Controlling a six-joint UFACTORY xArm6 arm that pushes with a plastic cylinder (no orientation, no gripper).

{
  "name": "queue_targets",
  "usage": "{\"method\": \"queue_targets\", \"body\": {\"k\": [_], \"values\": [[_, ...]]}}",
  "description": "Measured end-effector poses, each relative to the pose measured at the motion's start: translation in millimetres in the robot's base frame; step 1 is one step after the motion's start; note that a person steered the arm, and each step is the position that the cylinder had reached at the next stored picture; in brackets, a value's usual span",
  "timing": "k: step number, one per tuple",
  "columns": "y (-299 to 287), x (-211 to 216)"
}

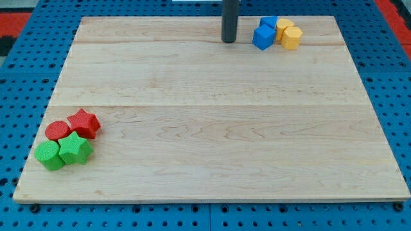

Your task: Push the yellow hexagon into the yellow heart

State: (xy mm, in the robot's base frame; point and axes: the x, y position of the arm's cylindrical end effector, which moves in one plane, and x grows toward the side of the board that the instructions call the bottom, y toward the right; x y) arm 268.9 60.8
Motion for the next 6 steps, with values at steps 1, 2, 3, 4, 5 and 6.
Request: {"method": "queue_targets", "body": {"k": [1,2,3,4,5,6], "values": [[40,4],[50,4],[48,23],[87,47],[120,43],[121,26]]}}
